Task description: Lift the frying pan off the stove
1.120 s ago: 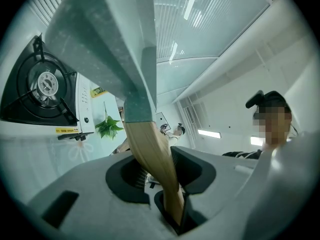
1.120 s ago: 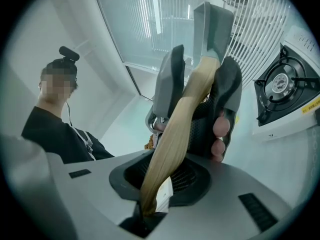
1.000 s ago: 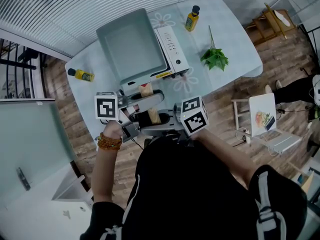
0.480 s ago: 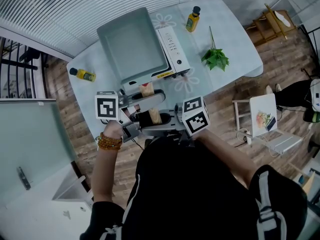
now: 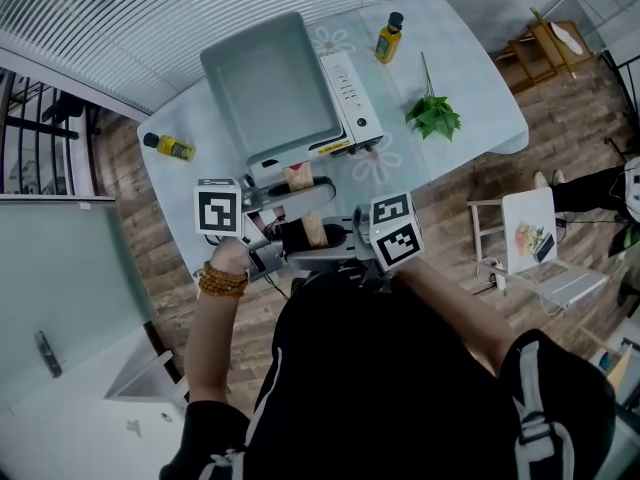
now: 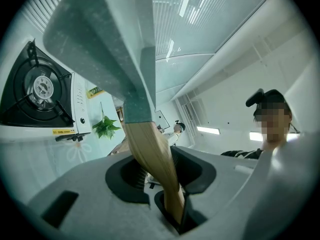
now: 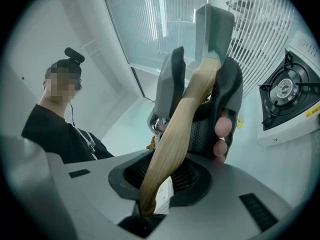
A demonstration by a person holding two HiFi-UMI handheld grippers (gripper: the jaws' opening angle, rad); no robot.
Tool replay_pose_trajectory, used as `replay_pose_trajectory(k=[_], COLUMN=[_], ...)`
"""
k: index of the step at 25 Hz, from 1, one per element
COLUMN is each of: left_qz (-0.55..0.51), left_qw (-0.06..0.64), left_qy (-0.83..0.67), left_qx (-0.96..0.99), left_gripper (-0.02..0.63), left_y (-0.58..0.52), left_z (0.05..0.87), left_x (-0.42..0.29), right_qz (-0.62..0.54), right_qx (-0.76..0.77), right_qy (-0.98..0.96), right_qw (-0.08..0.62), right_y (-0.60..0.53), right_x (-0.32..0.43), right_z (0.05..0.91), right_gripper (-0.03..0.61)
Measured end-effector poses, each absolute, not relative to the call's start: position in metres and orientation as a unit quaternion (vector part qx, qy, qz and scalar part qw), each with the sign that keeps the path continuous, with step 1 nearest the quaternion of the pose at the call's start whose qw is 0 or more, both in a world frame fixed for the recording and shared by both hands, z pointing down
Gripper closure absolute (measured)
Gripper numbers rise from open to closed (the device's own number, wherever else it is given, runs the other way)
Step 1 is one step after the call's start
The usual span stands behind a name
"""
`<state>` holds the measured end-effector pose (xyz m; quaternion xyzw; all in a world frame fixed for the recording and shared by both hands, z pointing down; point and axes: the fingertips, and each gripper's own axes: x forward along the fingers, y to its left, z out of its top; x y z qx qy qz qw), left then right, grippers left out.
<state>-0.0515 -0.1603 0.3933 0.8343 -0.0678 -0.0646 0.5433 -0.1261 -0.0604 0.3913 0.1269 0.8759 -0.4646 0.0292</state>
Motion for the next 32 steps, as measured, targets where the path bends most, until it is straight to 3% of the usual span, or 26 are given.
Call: replay_pose_trajectory(k=[32], left_qz=[-0.058], left_qw=[0.541], left_qy=[-0.072], left_qx=[0.836], left_gripper=[0.472], left_y=[-0.1611], left_z=[0.3945], left_x=[-0.0524], right_qz=[-0.490], right_qx=[0.135], right_qy=[0.860], right_qw=[0.044], right_y=[-0.0622], right_x=[-0.1269], right_z=[0.3915], right_gripper=[0.522])
